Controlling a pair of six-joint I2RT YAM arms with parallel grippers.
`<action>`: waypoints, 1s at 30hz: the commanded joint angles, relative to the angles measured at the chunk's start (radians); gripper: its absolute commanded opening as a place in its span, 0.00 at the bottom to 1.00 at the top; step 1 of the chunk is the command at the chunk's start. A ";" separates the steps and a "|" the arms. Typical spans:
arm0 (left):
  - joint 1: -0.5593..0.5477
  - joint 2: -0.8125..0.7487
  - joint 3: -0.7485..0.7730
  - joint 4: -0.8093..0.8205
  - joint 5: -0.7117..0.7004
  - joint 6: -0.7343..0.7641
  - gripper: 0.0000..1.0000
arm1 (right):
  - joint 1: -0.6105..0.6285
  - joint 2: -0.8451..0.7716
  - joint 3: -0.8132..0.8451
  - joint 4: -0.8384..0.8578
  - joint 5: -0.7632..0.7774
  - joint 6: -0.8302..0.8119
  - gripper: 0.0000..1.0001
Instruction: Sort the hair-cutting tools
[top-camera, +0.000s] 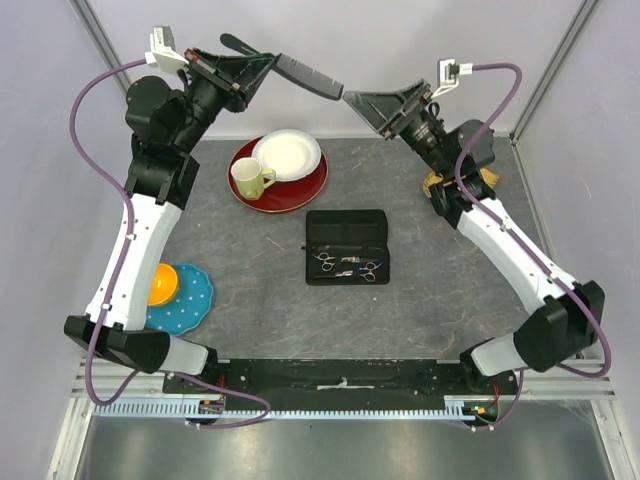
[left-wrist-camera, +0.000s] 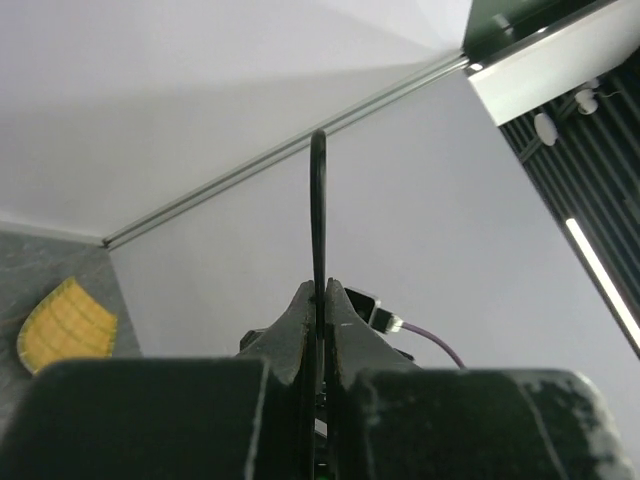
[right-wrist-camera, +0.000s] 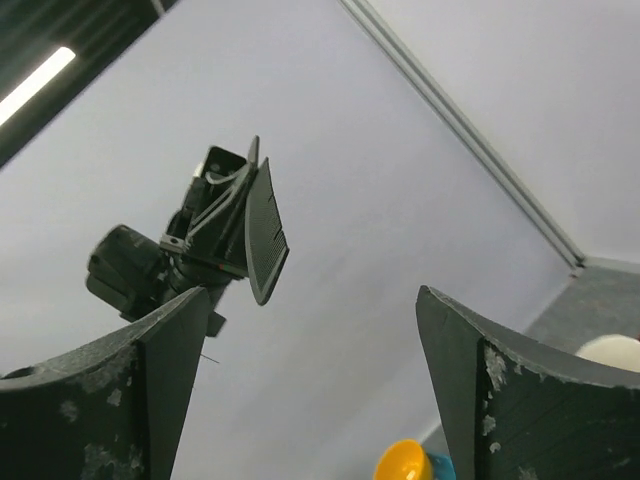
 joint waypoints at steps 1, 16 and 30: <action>-0.003 0.017 0.082 0.113 -0.042 -0.092 0.02 | 0.010 0.065 0.154 0.161 -0.039 0.133 0.89; -0.015 0.089 0.147 0.136 0.008 -0.095 0.02 | 0.036 0.224 0.387 0.081 -0.090 0.192 0.62; -0.024 0.072 0.090 0.187 0.033 -0.023 0.02 | 0.045 0.302 0.487 -0.078 -0.076 0.222 0.24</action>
